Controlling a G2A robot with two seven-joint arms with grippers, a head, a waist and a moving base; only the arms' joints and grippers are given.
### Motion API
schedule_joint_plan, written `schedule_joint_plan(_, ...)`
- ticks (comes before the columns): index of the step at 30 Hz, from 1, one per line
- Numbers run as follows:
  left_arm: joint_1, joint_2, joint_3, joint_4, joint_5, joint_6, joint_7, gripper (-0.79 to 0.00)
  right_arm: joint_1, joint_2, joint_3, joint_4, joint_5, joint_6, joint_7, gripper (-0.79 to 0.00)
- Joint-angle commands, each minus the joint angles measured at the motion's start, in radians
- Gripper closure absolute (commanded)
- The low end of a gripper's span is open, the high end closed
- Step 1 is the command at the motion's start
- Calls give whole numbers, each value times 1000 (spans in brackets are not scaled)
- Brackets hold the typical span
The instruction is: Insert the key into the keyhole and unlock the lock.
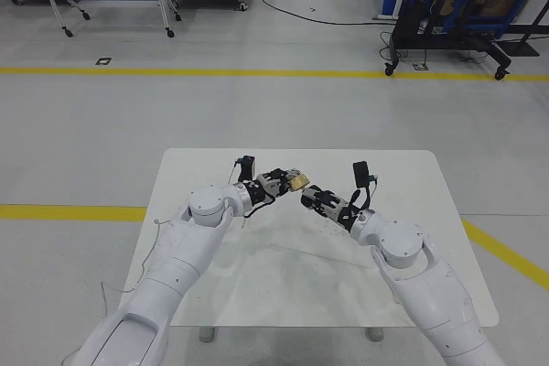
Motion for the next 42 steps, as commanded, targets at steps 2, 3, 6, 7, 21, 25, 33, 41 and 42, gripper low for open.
schedule_joint_plan(2, 0, -1, 0, 3, -5, -3, -4, 0, 8, -2, -2, 11, 6, 1, -3, 0)
schedule_joint_plan(3, 0, -1, -1, 4, -10, -4, -5, 0, 10, -2, -3, 13, 7, 0, -5, 0)
schedule_joint_plan(6, -1, -2, -4, 7, -18, -3, -1, 0, 10, -3, -2, 15, 11, 0, -16, 0)
schedule_joint_plan(7, -1, -2, -5, 7, -20, -3, 2, 0, 9, -4, -2, 15, 16, 0, -18, 0)
schedule_joint_plan(21, 5, -5, -28, 2, -45, -19, 92, 0, 3, -6, -2, 10, 33, -18, -20, -785)
schedule_joint_plan(25, 21, -9, -39, -13, -98, -58, 93, 0, -13, -9, 18, 6, 131, -75, -14, -785)
schedule_joint_plan(33, 43, -15, -53, -33, -159, -192, 55, 0, -38, -15, 62, 80, 482, -274, 226, -693)
schedule_joint_plan(41, 49, -18, -48, -30, -143, -236, 53, 0, 51, -22, 22, 195, 581, -183, 348, -274)
schedule_joint_plan(42, 49, -18, -47, -29, -142, -237, 54, 0, 59, -24, 17, 205, 586, -181, 352, -262)
